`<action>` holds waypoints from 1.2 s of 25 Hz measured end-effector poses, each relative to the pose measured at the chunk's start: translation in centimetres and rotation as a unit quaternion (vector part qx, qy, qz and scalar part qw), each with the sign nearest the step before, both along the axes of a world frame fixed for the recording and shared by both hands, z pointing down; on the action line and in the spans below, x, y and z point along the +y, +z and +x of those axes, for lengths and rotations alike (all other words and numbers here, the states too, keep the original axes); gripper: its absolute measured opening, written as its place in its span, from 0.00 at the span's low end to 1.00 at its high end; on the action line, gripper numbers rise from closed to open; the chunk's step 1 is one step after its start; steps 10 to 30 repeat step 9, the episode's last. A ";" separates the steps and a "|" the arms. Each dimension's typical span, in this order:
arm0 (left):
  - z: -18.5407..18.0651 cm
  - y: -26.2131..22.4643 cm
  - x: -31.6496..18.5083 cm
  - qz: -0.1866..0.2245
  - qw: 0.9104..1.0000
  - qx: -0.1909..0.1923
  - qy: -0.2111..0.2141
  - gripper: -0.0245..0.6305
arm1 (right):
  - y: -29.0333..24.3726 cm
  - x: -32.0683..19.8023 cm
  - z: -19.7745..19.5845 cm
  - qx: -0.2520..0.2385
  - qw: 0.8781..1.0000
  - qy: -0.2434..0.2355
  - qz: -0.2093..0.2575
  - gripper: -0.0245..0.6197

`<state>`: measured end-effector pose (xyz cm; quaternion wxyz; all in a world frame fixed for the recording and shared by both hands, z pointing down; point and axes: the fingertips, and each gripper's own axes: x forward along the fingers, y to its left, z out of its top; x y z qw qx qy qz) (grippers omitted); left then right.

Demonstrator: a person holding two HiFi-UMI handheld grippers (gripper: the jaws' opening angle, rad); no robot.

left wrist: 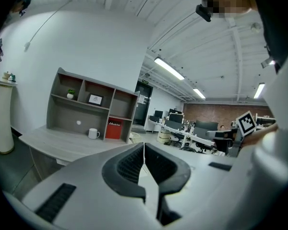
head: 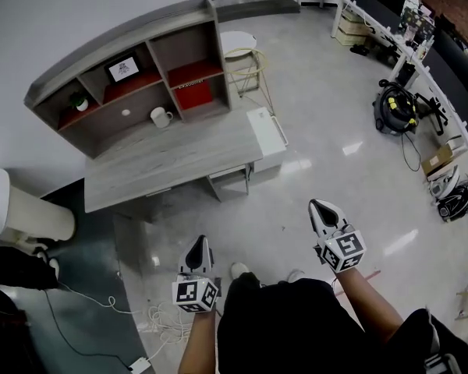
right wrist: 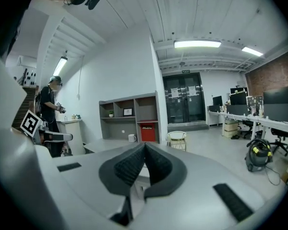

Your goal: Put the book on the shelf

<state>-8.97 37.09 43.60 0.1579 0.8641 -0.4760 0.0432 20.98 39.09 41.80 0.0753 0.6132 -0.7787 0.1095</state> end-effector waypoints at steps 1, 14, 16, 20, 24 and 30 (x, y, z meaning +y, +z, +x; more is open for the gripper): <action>0.7 0.2 0.7 -0.003 1.000 -0.001 -0.002 0.06 | 0.3 0.6 0.7 -0.004 1.000 0.000 -0.004 0.04; 6.4 0.8 5.1 -0.010 1.000 -0.003 -0.021 0.06 | 0.9 4.2 5.2 -0.007 1.000 -0.029 -0.009 0.04; 6.4 0.8 5.1 -0.010 1.000 -0.003 -0.021 0.06 | 0.9 4.2 5.2 -0.007 1.000 -0.029 -0.009 0.04; 6.4 0.8 5.1 -0.010 1.000 -0.003 -0.021 0.06 | 0.9 4.2 5.2 -0.007 1.000 -0.029 -0.009 0.04; 6.4 0.8 5.1 -0.010 1.000 -0.003 -0.021 0.06 | 0.9 4.2 5.2 -0.007 1.000 -0.029 -0.009 0.04; 6.4 0.8 5.1 -0.010 1.000 -0.003 -0.021 0.06 | 0.9 4.2 5.2 -0.007 1.000 -0.029 -0.009 0.04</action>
